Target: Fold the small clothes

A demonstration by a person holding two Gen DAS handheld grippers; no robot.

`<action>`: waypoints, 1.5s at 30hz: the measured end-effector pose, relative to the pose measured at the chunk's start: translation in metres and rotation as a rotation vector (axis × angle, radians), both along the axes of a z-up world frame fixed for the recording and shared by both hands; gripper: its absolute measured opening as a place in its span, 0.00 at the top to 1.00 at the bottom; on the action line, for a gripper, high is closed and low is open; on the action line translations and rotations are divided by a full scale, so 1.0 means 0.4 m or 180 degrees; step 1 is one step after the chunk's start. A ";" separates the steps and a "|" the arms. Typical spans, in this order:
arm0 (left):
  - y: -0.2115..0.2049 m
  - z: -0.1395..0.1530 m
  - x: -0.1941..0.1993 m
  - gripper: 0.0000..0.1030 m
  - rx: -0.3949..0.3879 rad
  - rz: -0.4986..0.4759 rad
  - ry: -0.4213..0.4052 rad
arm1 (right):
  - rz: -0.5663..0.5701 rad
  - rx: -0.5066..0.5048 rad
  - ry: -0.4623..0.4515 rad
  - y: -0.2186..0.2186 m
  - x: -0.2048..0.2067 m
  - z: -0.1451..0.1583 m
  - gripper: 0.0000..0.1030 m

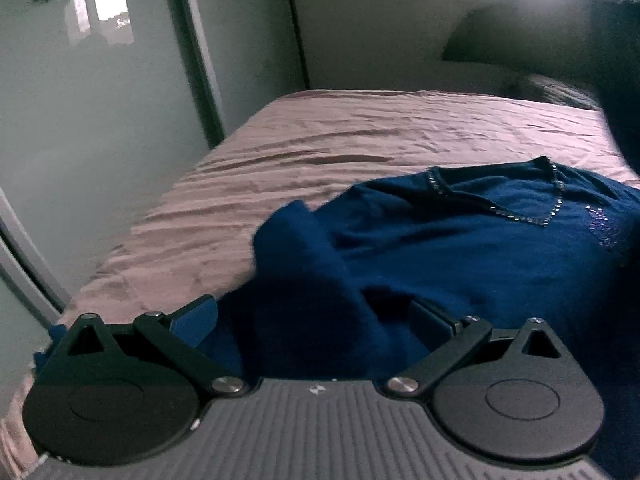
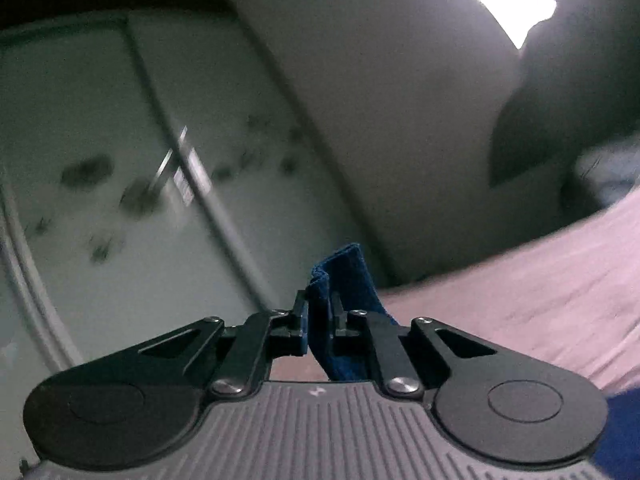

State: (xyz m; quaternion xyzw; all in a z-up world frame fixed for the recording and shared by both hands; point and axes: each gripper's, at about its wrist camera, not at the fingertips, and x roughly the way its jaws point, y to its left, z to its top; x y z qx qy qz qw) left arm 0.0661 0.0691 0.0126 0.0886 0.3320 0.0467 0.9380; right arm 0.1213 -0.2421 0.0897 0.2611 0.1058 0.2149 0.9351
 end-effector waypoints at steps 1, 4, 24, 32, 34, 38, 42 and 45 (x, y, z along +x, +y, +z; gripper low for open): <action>0.011 0.003 -0.005 0.00 0.0040 0.0028 -0.0022 | 0.0124 -0.0018 0.0088 0.057 0.009 -0.024 0.92; 0.043 0.008 -0.018 0.00 0.0149 0.0116 -0.0079 | 0.0439 -0.0011 0.0339 0.184 0.050 -0.096 0.92; 0.337 -0.004 -0.203 0.00 0.0176 0.1044 0.0003 | 0.1115 -0.0971 0.0826 0.466 0.024 -0.251 0.29; 0.499 0.005 -0.246 0.08 -0.0700 0.1549 0.0003 | 0.1236 -0.0820 0.0984 0.486 -0.024 -0.250 0.27; 0.541 0.002 -0.236 0.15 -0.1071 0.1612 0.0035 | 0.1289 -0.0773 0.0896 0.490 -0.058 -0.233 0.27; 0.621 -0.018 -0.224 0.22 -0.1951 0.1804 -0.0040 | 0.1479 -0.0805 0.0738 0.519 -0.119 -0.209 0.27; 0.664 -0.038 -0.204 0.29 -0.2573 0.1920 -0.0163 | 0.1574 -0.0974 0.0653 0.558 -0.166 -0.210 0.27; 0.682 -0.057 -0.180 0.32 -0.2872 0.1933 -0.0126 | 0.1617 -0.0976 0.0680 0.567 -0.179 -0.223 0.27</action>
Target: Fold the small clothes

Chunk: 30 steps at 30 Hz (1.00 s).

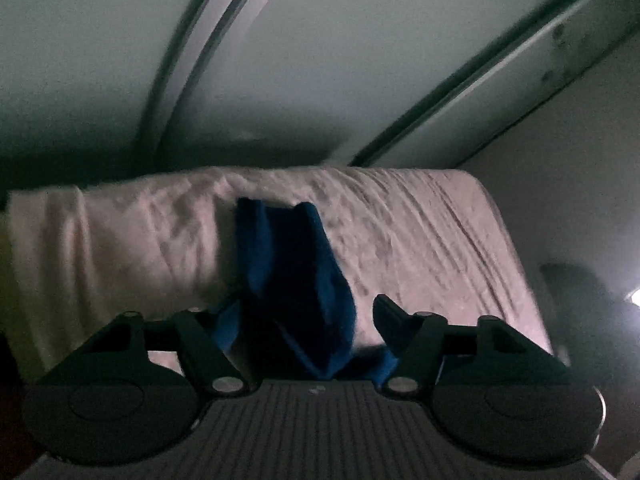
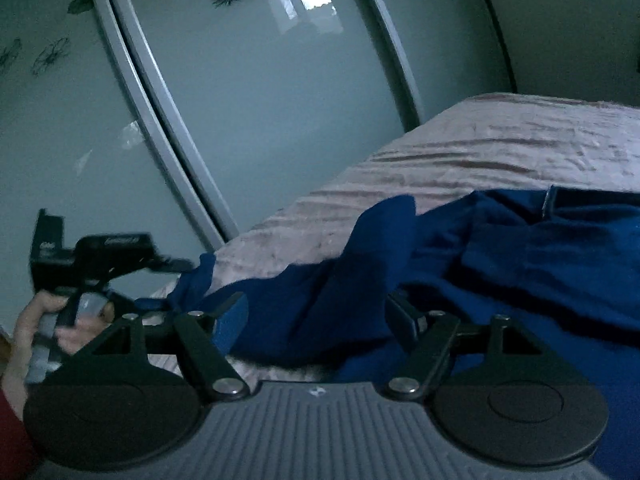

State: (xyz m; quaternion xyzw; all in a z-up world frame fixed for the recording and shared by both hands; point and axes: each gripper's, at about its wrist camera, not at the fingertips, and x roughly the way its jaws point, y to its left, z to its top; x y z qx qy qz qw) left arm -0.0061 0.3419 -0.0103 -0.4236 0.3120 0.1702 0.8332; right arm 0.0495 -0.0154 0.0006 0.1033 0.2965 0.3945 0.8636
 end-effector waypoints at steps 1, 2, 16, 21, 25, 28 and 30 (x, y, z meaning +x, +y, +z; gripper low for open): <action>0.005 -0.003 0.000 0.32 -0.0060 0.0014 -0.0004 | 0.0000 0.0004 0.0023 -0.001 -0.002 -0.003 0.27; 0.006 -0.007 0.000 0.32 -0.0104 0.0040 -0.0032 | -0.0012 0.0019 0.0044 -0.006 -0.004 -0.005 0.27; 0.009 0.006 -0.085 0.99 0.0133 0.0628 -0.0511 | -0.0219 0.0125 0.0195 -0.056 -0.007 -0.019 0.27; 0.008 0.101 -0.167 0.99 0.0912 0.1087 -0.0725 | -0.0350 -0.0023 0.0078 -0.090 0.009 -0.008 0.27; -0.008 0.131 -0.199 0.99 0.1308 0.1269 -0.0732 | -0.0629 -0.0232 0.0032 -0.125 0.047 -0.023 0.16; -0.015 0.131 -0.186 0.99 0.1358 0.1315 -0.0647 | -0.0727 -0.0342 0.0310 -0.146 0.092 -0.070 0.16; -0.023 0.150 -0.168 0.99 0.1356 0.1266 -0.0643 | -0.0728 -0.0345 0.0412 -0.159 0.096 -0.084 0.16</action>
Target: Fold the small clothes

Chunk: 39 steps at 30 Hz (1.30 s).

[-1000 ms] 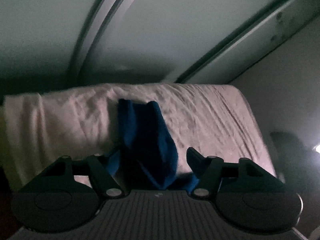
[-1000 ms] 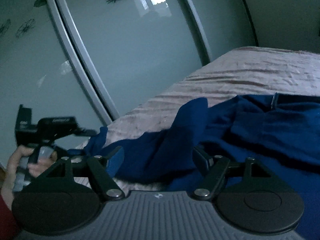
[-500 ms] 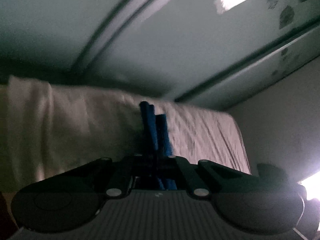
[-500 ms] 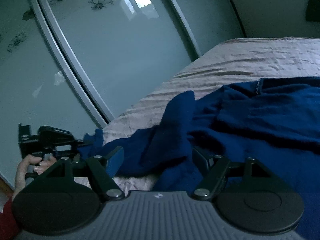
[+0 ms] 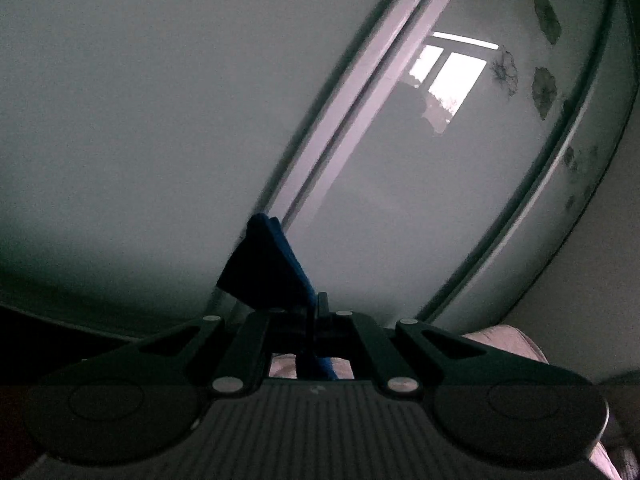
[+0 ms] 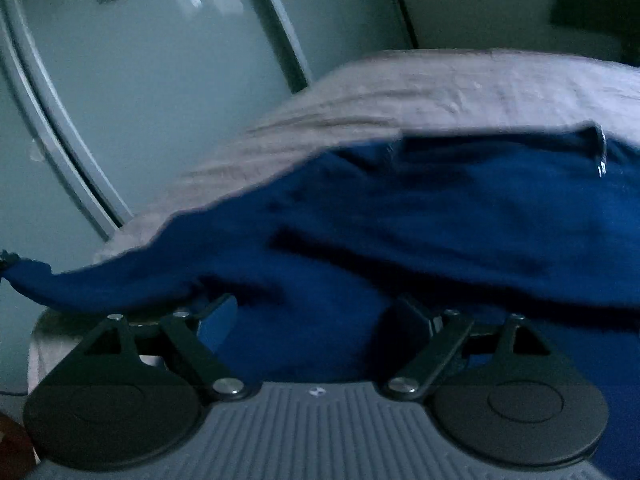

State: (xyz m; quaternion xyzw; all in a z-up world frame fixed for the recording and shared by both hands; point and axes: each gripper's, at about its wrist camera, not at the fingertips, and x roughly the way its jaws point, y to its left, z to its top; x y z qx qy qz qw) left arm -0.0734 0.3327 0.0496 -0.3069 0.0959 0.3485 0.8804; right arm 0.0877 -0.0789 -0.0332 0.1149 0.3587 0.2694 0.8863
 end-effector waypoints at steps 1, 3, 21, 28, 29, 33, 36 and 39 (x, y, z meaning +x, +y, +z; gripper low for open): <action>-0.002 0.017 -0.005 0.99 0.0021 -0.0051 -0.0009 | -0.0016 0.0047 -0.0034 -0.010 -0.008 0.008 0.16; -0.027 0.050 0.028 0.99 0.0142 -0.0223 -0.0010 | -0.0065 0.0140 -0.0152 -0.036 -0.024 0.037 0.16; -0.613 0.131 0.423 0.99 0.0879 -0.2367 0.0129 | -0.1165 0.0478 -0.0113 -0.376 -0.120 0.020 0.15; -0.898 0.092 0.495 0.99 0.0936 -0.3112 0.0245 | -0.1372 0.0481 -0.0126 -0.452 -0.174 0.007 0.15; -0.945 0.085 0.497 0.99 0.0962 -0.3243 0.0260 | -0.1400 0.0460 -0.0130 -0.461 -0.181 0.006 0.15; -1.085 0.041 0.498 0.99 0.1127 -0.3664 0.0323 | -0.1520 0.0406 -0.0111 -0.501 -0.207 -0.004 0.15; -1.169 0.004 0.486 0.99 0.1183 -0.3880 0.0376 | -0.1639 0.0402 -0.0077 -0.534 -0.228 -0.017 0.15; -1.240 -0.031 0.482 0.99 0.1164 -0.4061 0.0441 | -0.1727 0.0435 -0.0032 -0.559 -0.240 -0.033 0.15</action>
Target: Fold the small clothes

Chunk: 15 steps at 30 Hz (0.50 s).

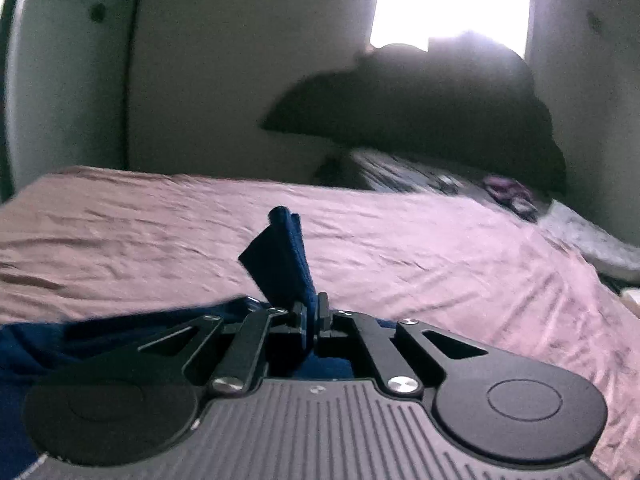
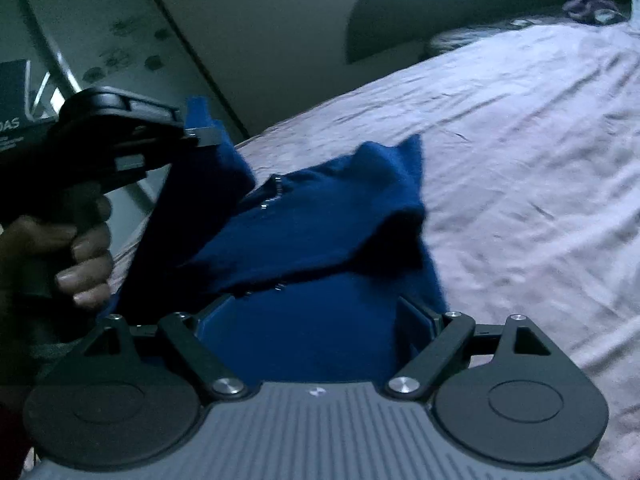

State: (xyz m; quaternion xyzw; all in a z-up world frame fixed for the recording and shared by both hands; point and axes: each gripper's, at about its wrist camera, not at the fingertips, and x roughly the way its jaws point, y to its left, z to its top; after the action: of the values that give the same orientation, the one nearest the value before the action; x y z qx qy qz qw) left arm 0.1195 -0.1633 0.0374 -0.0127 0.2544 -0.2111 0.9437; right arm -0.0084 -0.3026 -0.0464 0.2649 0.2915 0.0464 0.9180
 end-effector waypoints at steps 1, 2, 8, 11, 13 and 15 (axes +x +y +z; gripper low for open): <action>-0.028 -0.007 -0.002 0.99 0.0024 -0.0070 0.0012 | -0.0016 0.0015 0.0005 -0.008 -0.002 -0.004 0.15; -0.041 -0.020 0.002 0.99 0.0060 -0.0129 0.0019 | -0.0028 0.0025 0.0006 -0.013 -0.004 -0.008 0.15; -0.080 -0.085 0.032 0.81 0.0267 -0.0392 0.0378 | -0.0017 -0.0017 0.0003 -0.005 -0.006 -0.007 0.15; -0.062 -0.087 0.021 0.49 0.0354 -0.0391 0.0312 | -0.0022 -0.0016 -0.0002 -0.005 -0.011 -0.009 0.15; -0.039 -0.070 -0.002 0.32 0.0398 -0.0366 0.0160 | -0.0027 -0.0012 -0.0003 -0.007 -0.015 -0.008 0.15; 0.003 -0.047 -0.031 0.26 0.0434 -0.0317 0.0008 | -0.0030 -0.0026 -0.0004 -0.007 -0.017 -0.009 0.15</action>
State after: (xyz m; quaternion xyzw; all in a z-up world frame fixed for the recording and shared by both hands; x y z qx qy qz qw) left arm 0.1072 -0.1621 0.0185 0.0640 0.2696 -0.2399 0.9304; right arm -0.0150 -0.3056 -0.0500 0.2625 0.2898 0.0411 0.9195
